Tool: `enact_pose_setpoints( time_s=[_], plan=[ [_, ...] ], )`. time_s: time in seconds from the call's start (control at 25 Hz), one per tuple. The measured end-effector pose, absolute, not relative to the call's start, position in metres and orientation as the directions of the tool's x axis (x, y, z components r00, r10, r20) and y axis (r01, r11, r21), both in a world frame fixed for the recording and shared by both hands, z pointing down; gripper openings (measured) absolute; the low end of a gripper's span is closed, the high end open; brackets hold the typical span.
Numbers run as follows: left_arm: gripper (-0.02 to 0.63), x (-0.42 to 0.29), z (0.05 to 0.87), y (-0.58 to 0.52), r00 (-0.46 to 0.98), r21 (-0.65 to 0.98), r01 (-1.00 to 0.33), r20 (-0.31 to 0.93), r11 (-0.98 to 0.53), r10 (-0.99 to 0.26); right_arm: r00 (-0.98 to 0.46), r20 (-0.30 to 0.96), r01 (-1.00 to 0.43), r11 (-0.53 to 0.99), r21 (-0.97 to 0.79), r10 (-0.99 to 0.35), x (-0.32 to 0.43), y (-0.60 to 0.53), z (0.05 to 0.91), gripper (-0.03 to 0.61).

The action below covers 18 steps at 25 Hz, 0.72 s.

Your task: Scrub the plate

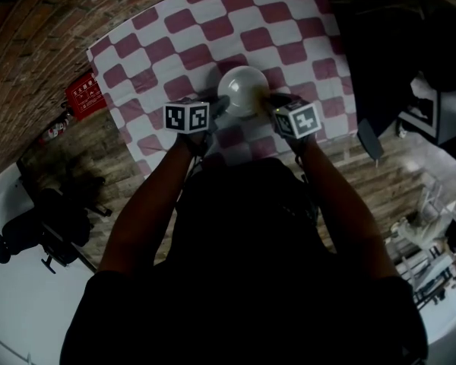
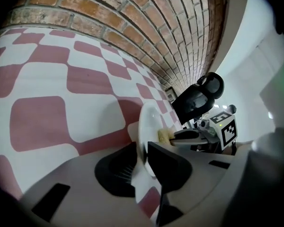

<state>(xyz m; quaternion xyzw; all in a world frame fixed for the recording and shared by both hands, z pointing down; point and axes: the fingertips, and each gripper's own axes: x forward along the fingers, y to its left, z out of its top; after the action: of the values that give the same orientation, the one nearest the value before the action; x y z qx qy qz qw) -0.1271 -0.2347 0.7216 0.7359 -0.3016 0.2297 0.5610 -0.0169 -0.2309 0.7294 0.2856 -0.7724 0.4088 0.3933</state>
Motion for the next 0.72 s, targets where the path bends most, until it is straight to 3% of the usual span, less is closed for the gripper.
enact_pose_setpoints(
  time_s=[0.04,0.2,0.48,0.72],
  plan=[
    [0.055,-0.125,0.720,-0.234,0.717,0.691,-0.697,0.673,-0.193,-0.182,-0.527,0.842,-0.762,0.505,-0.405,-0.120,-0.017,-0.231,0.729,0.046],
    [0.025,-0.117,0.702,-0.236,0.749,0.713,-0.663,0.635,-0.229,-0.189,-0.521,0.845,-0.762,0.511,-0.397,-0.121,-0.014,-0.230,0.729,0.046],
    [0.018,-0.097,0.670,-0.213,0.751,0.680,-0.657,0.630,-0.327,-0.198,-0.507,0.847,-0.787,0.487,-0.378,-0.162,0.009,-0.216,0.716,0.046],
    [0.019,-0.071,0.639,-0.190,0.784,0.723,-0.621,0.581,-0.303,-0.221,-0.530,0.783,-0.794,0.516,-0.322,-0.326,0.024,-0.240,0.656,0.046]
  ],
)
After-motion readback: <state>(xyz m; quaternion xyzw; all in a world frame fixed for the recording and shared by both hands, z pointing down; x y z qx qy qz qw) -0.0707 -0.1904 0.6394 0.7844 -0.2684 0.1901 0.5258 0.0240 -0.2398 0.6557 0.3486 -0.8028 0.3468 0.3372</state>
